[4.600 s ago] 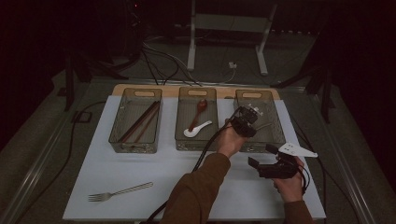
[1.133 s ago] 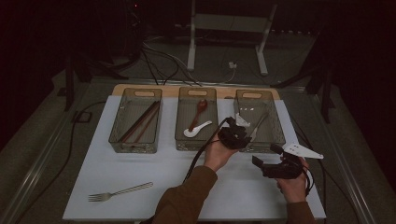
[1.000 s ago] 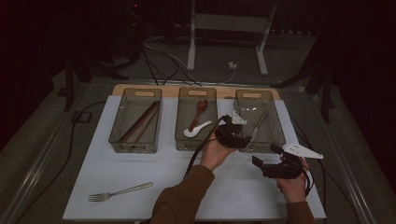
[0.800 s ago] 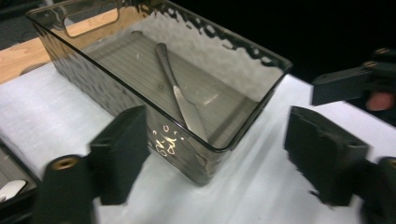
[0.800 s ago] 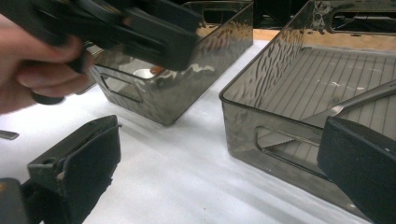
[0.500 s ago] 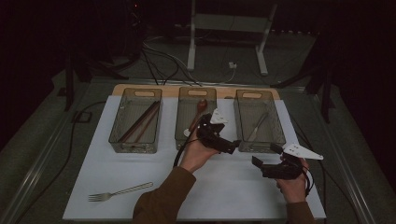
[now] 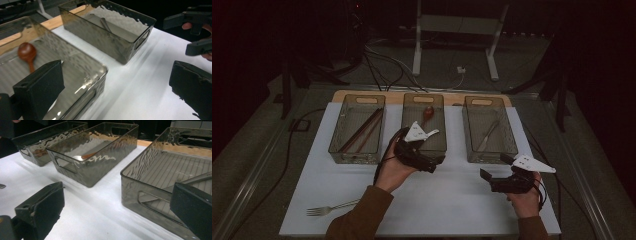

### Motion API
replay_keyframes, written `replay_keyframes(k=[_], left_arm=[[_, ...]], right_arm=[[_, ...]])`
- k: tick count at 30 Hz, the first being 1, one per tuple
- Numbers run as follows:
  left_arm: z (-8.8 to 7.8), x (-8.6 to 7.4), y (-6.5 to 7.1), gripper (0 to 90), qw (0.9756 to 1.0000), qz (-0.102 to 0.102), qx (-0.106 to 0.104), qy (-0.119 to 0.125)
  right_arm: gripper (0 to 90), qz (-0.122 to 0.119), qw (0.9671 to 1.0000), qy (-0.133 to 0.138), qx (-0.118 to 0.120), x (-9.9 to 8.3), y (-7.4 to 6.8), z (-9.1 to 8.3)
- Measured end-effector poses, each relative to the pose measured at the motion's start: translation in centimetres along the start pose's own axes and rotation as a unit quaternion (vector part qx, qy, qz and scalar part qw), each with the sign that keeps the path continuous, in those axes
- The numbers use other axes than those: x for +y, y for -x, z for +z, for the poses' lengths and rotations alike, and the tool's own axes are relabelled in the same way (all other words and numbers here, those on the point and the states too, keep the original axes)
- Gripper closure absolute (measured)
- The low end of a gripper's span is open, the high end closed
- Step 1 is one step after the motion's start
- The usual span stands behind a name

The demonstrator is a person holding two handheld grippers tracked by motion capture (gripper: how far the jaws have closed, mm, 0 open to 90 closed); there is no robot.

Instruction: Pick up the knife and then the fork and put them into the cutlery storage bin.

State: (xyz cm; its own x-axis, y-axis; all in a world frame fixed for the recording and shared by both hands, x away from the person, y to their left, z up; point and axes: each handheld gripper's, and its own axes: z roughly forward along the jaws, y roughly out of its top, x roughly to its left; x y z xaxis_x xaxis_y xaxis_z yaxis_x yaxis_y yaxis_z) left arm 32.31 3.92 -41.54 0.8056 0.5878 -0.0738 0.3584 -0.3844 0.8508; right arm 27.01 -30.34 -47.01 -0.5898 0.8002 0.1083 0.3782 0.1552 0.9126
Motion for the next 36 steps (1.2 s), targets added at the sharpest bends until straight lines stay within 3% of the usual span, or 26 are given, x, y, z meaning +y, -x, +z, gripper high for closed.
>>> replay_keyframes(k=[6, 12, 24, 31, 36], left_arm=[[-2.7, -1.9, -1.0, 0.7, 0.9999, 0.007, 0.015, -0.002], [-5.4, -4.6, -2.1, 0.7, 0.9994, 0.001, 0.033, -0.006], [-10.7, -10.6, -4.5, 0.7, 0.9959, -0.016, 0.070, -0.056], [-12.8, -13.6, -5.8, 0.8, 0.9925, -0.033, 0.082, -0.084], [-13.1, -15.1, -6.0, 0.8, 0.9914, -0.036, 0.081, -0.095]], right_arm=[[0.0, -0.002, 1.0000, -0.001, -0.001, 0.0, 0.0, -0.2], [0.0, -0.005, 1.0000, -0.004, -0.004, -0.2, 0.2, -0.5], [0.0, -0.005, 0.9998, -0.013, -0.015, -0.7, 0.7, -1.3], [0.0, -0.002, 0.9998, -0.013, -0.018, -0.8, 0.8, -1.4], [0.0, -0.001, 0.9998, -0.013, -0.018, -0.9, 0.7, -1.3]])
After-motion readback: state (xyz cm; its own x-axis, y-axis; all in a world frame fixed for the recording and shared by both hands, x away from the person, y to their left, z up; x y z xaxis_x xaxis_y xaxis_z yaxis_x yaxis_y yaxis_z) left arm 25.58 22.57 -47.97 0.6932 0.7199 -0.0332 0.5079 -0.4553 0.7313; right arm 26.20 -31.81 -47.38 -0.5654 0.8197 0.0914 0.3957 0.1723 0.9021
